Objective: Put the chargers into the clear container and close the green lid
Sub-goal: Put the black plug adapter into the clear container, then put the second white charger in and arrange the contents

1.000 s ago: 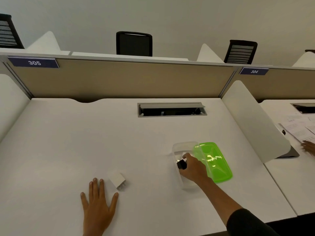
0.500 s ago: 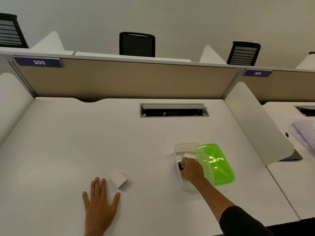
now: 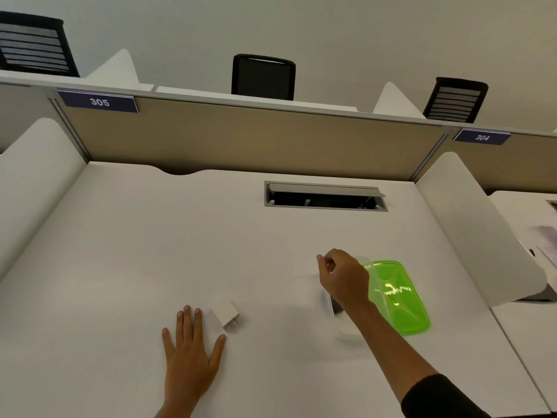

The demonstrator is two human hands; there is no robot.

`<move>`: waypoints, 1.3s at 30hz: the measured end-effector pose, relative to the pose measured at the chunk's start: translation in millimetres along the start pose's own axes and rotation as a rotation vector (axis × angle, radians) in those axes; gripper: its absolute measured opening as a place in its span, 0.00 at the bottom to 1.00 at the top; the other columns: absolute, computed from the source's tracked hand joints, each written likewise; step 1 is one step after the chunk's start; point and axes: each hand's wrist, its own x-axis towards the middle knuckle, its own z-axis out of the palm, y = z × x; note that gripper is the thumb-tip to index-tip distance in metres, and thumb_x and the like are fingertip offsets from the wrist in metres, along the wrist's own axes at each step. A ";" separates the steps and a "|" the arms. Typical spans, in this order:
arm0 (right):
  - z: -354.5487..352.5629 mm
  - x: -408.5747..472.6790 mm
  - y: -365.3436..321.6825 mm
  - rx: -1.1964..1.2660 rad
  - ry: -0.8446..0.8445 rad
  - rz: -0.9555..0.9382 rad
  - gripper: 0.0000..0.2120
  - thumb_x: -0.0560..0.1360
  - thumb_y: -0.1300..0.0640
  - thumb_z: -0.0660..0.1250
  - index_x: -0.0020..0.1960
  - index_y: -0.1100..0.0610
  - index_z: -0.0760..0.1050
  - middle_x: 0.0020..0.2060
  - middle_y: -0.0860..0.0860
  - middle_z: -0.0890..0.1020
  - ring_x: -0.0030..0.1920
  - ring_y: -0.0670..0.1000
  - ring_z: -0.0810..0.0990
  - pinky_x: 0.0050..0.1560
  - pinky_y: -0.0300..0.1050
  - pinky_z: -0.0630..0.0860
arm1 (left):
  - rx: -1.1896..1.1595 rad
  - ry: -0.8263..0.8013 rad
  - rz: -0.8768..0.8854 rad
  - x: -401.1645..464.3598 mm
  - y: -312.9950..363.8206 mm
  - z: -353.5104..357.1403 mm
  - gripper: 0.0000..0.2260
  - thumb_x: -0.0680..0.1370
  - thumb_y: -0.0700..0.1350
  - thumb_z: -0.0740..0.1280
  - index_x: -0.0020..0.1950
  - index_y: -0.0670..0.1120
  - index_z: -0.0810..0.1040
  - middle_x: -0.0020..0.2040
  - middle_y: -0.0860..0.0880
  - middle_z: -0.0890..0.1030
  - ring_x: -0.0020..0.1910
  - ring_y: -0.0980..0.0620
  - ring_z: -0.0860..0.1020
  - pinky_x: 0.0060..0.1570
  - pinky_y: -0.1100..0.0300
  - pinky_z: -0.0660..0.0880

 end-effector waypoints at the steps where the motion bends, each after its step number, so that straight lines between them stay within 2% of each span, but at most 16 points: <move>1: 4.4 -1.8 -14.1 0.044 -0.022 -0.056 0.12 0.77 0.48 0.71 0.39 0.52 0.76 0.33 0.47 0.79 0.32 0.48 0.77 0.30 0.44 0.72 | 0.005 -0.002 0.000 0.1 -0.4 0.2 0.42 0.82 0.69 0.51 0.88 0.44 0.53 0.89 0.44 0.51 0.89 0.44 0.50 0.85 0.35 0.49; 4: 24.6 -16.6 -53.9 0.156 -0.218 -0.180 0.09 0.77 0.45 0.70 0.47 0.50 0.78 0.39 0.46 0.80 0.38 0.48 0.80 0.38 0.44 0.77 | 0.009 -0.007 -0.001 0.1 -1.7 1.1 0.42 0.82 0.70 0.51 0.88 0.45 0.51 0.90 0.45 0.49 0.89 0.45 0.48 0.85 0.35 0.49; 7: 50.4 -35.2 -89.8 0.146 -0.524 -0.226 0.20 0.76 0.39 0.69 0.62 0.50 0.77 0.53 0.46 0.82 0.53 0.49 0.83 0.53 0.47 0.81 | 0.002 -0.005 0.003 0.3 -1.3 2.1 0.42 0.82 0.70 0.50 0.88 0.45 0.49 0.90 0.45 0.49 0.89 0.46 0.47 0.85 0.35 0.48; 9: 68.0 -46.1 -112.6 0.107 -0.677 -0.232 0.28 0.76 0.38 0.68 0.70 0.52 0.73 0.63 0.49 0.80 0.63 0.52 0.80 0.62 0.52 0.80 | 0.003 0.000 0.005 0.5 -1.5 2.1 0.42 0.82 0.70 0.49 0.88 0.45 0.48 0.90 0.45 0.48 0.89 0.46 0.46 0.85 0.35 0.48; 11: 83.2 -56.5 -132.7 0.061 -0.765 -0.240 0.32 0.75 0.38 0.70 0.73 0.54 0.70 0.67 0.52 0.77 0.68 0.56 0.78 0.65 0.55 0.79 | 0.004 0.000 0.005 0.0 -1.3 1.2 0.42 0.82 0.70 0.49 0.88 0.45 0.47 0.90 0.45 0.47 0.89 0.46 0.45 0.85 0.34 0.47; 13: 95.3 -66.6 -148.1 0.013 -0.806 -0.243 0.34 0.74 0.37 0.71 0.72 0.55 0.69 0.67 0.54 0.76 0.67 0.58 0.77 0.64 0.56 0.79 | 0.009 0.006 0.009 -1.0 -0.3 0.1 0.42 0.82 0.70 0.49 0.88 0.44 0.47 0.90 0.44 0.47 0.89 0.46 0.46 0.85 0.34 0.48; 17: 113.3 -80.4 -165.4 -0.041 -0.820 -0.220 0.35 0.74 0.37 0.72 0.70 0.58 0.69 0.65 0.56 0.76 0.66 0.59 0.76 0.61 0.56 0.79 | 0.022 0.014 0.017 -1.5 1.6 -3.0 0.41 0.83 0.69 0.50 0.88 0.43 0.50 0.89 0.42 0.50 0.89 0.43 0.49 0.85 0.33 0.49; 21: 123.6 -88.2 -172.5 -0.077 -0.830 -0.190 0.35 0.74 0.41 0.75 0.71 0.59 0.68 0.65 0.56 0.76 0.65 0.59 0.77 0.61 0.54 0.79 | 0.018 0.013 0.023 -1.9 1.4 -2.6 0.41 0.83 0.67 0.51 0.88 0.43 0.50 0.89 0.42 0.49 0.89 0.43 0.48 0.85 0.32 0.49; 26: 126.4 -91.1 -169.4 -0.094 -0.792 -0.246 0.25 0.74 0.50 0.73 0.66 0.60 0.72 0.62 0.57 0.77 0.63 0.59 0.78 0.62 0.53 0.78 | 0.017 0.006 0.023 -0.2 -1.3 0.4 0.41 0.83 0.68 0.50 0.88 0.44 0.49 0.89 0.42 0.50 0.89 0.43 0.48 0.85 0.32 0.50; 33: 93.1 -64.1 -145.5 -0.011 -0.695 -0.238 0.28 0.71 0.45 0.73 0.64 0.59 0.73 0.60 0.55 0.78 0.60 0.59 0.79 0.60 0.54 0.78 | 0.004 0.003 0.013 -0.8 0.8 -2.0 0.42 0.83 0.70 0.49 0.88 0.45 0.48 0.89 0.43 0.48 0.89 0.45 0.46 0.85 0.33 0.48; 39: 42.4 -23.9 -90.6 0.038 -0.507 -0.125 0.26 0.67 0.41 0.71 0.59 0.56 0.75 0.54 0.52 0.80 0.53 0.57 0.81 0.50 0.49 0.78 | 0.001 -0.002 0.011 -2.5 2.2 -5.5 0.42 0.82 0.69 0.49 0.88 0.44 0.48 0.90 0.44 0.48 0.89 0.45 0.45 0.85 0.33 0.47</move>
